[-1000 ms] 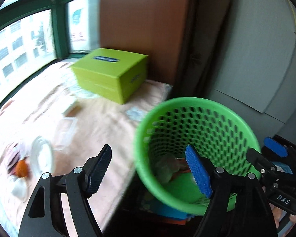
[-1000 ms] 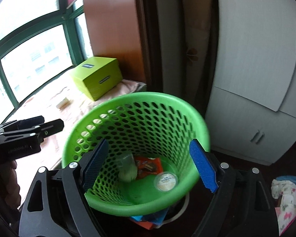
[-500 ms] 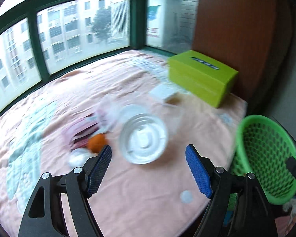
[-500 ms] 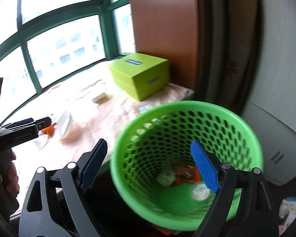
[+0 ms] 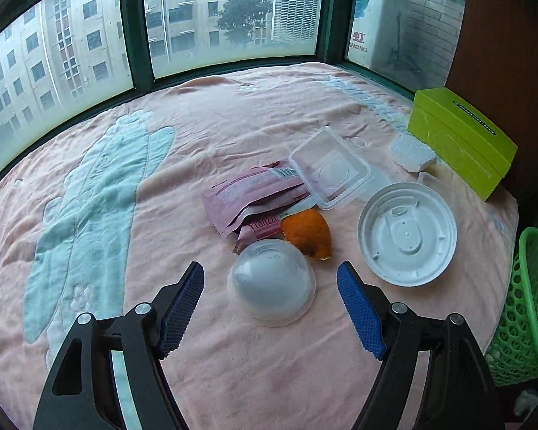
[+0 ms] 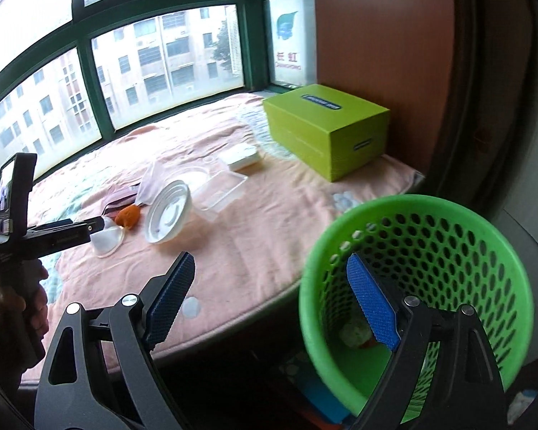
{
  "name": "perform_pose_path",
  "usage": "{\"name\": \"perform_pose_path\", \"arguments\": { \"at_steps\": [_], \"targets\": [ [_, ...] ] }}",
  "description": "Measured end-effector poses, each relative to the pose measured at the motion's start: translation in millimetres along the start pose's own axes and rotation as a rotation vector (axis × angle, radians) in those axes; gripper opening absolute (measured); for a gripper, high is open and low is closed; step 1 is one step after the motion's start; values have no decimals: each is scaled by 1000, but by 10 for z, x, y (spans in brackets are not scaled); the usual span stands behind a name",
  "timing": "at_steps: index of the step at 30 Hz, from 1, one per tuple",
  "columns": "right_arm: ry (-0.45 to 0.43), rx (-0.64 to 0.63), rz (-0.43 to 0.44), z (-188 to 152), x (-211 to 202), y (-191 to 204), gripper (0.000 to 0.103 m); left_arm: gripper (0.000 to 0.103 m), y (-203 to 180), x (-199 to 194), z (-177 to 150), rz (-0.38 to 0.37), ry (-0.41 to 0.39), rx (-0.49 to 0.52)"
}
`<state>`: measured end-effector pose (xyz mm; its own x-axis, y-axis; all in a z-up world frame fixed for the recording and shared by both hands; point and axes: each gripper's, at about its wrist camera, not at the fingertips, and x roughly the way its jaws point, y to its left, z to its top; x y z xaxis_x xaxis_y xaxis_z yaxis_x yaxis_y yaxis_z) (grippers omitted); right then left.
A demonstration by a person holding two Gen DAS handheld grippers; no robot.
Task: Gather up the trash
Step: 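Return both tools to the table and grasp the clear dome cup with the left tool, then grasp the white plastic lid with the right tool while the left tool holds the dome cup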
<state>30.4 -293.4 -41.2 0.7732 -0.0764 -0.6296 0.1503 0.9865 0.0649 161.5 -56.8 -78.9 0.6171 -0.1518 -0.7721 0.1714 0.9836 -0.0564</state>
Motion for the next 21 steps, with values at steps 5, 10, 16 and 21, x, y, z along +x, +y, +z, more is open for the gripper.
{"name": "perform_pose_path", "arguments": {
  "at_steps": [5,10,16,21],
  "targets": [
    [18,-25,19,8,112,132,86,68,24,152,-4,-18,33,-4],
    [31,-45,37,26,207,245,86,58,58,247,-9,-46,53,-14],
    [44,-69,70,74,364,400,86,52,43,232,-1,-66,46,-2],
    [61,-82,107,121,531,529,86,51,106,109,5,-75,32,-11]
  ]
}}
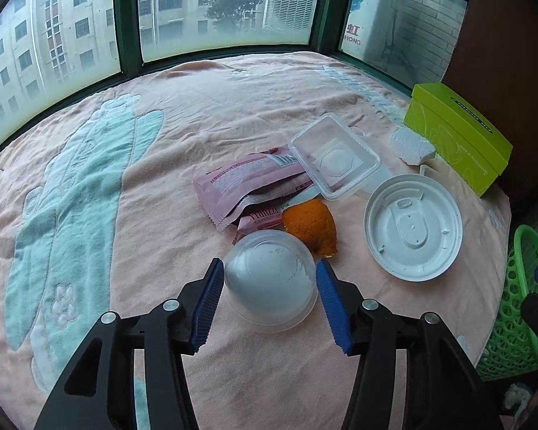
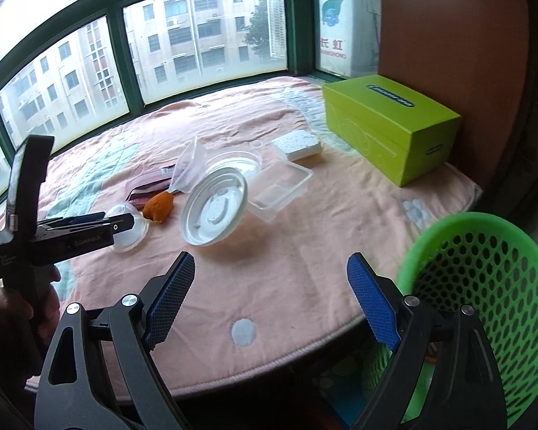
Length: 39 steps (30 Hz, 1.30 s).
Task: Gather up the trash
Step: 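Grasp the white plastic lid with the right tool while the left tool holds the dome cup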
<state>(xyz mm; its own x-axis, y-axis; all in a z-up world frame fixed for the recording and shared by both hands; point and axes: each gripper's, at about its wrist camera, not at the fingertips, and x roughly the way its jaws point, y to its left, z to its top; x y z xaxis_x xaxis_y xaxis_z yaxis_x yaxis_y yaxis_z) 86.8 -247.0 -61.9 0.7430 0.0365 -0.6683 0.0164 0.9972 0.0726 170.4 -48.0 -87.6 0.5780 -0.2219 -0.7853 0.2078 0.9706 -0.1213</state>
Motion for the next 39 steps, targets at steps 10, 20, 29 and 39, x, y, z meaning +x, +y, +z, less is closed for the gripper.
{"name": "perform_pose_path", "arguments": {
  "at_steps": [10,20,29,39],
  "targets": [
    [48,28,78,146,425,199,86,51,128,-302,23,-5,-52,-20],
    [117,109,125,237,847,210,71,51,223,-392,27,-2,-72,-34],
    [156,175,142,256,1106,206,48,51,284,-345,-1,2,-57,-41],
    [110,128,114,278,934,251,23,51,271,-356,-5,-3,-58,-43]
  ]
}}
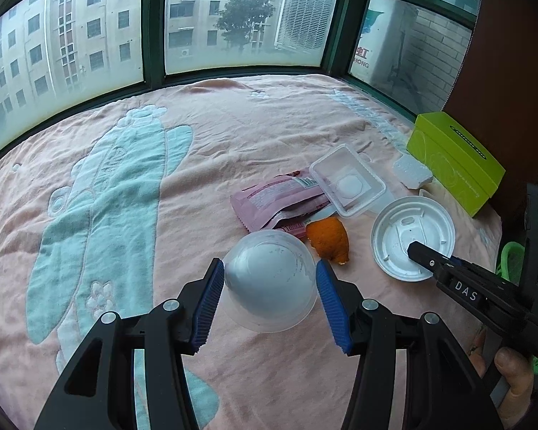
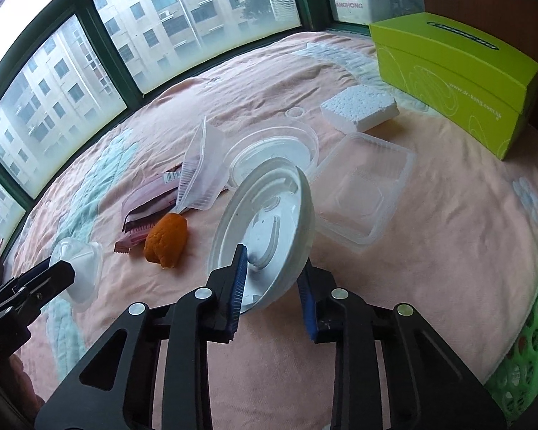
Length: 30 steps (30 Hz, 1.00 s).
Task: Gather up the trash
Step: 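Grasp the white plastic lid with the right tool while the left tool holds the dome cup, then carry both items to the green basket and release them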
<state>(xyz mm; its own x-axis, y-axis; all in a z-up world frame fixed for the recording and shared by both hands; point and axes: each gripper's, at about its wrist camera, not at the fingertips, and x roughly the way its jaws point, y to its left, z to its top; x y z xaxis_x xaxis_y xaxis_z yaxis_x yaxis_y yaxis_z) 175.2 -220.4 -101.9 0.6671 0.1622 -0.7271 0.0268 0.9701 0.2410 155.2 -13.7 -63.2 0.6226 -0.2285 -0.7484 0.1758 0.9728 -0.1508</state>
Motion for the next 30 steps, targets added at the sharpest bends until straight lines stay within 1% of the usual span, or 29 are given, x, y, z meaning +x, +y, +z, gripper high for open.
{"name": "perform_pose_path", "arguments": {
  "at_steps": [4,7,16,24,30],
  "targets": [
    [-26,-40,-28,-20,-143,25,17,51,-71,-48,11,-7,-12,8],
    [-45,-54,-37,-51,-273,23,15,51,-137,-87,16,-14,-20,14],
    [-93,-66,-56,-135,-624,-58,15,51,-379,-226,21,-45,-45,40],
    [-148,-31,-113,-171,-1055,-347,15,51,-710,-354,62,-97,-70,84],
    [-189,-7,-193,-248,-1363,-620,15,51,-1060,-417,73,-150,-79,133]
  ]
}}
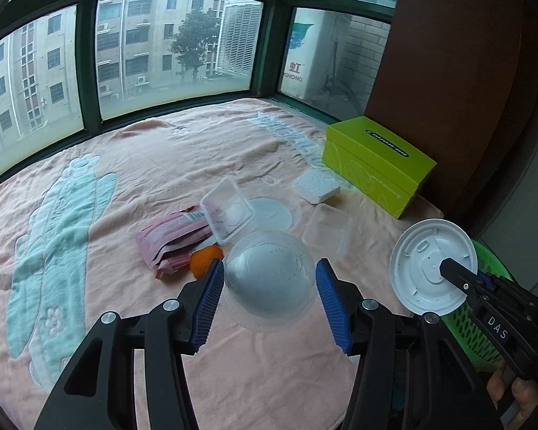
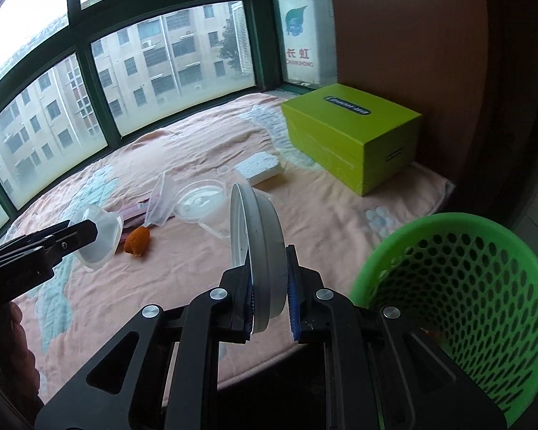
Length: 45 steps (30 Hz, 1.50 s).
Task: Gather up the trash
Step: 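Carry both items to the green basket and release them, then move both tools back toward the remaining trash on the blanket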
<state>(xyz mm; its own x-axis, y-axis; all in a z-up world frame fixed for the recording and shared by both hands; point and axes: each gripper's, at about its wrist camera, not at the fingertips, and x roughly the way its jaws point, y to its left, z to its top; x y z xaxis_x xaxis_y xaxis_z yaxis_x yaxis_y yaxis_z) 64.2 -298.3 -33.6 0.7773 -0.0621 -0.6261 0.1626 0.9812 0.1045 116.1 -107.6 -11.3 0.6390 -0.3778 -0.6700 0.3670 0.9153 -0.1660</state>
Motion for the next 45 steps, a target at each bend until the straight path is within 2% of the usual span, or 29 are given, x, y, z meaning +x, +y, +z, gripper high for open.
{"name": "perform_pose_path", "arguments": {
  "at_steps": [7,14,26,27,28,30,33,38,40,45],
  "targets": [
    [-29,44,-113,-108,-282,-466,15,51,-454,30,44,-69,1,59],
    [-4,125,-199,-319,-452,-935,16,51,-908,65,74,-141,7,124],
    [23,201,-254,-588,-639,-1367,19,52,-1579,100,45,-236,22,236],
    [23,206,-256,-592,-651,-1392,24,52,-1629,110,41,-243,25,244],
    [22,210,-260,-606,-672,-1416,36,52,-1677,123,35,-250,30,250],
    [6,219,-273,-631,-728,-1456,51,52,-1755,147,17,-263,40,261],
    [1,231,-284,-662,-792,-1520,52,52,-1872,184,-8,-281,58,273],
    [-22,267,-297,-708,-925,-1651,58,52,-2055,231,-74,-304,84,293],
    [-33,273,-304,-716,-969,-1676,63,52,-2130,257,-106,-306,95,305],
    [-56,296,-316,-725,-1047,-1751,67,52,-2254,296,-173,-332,123,313]
  ]
}}
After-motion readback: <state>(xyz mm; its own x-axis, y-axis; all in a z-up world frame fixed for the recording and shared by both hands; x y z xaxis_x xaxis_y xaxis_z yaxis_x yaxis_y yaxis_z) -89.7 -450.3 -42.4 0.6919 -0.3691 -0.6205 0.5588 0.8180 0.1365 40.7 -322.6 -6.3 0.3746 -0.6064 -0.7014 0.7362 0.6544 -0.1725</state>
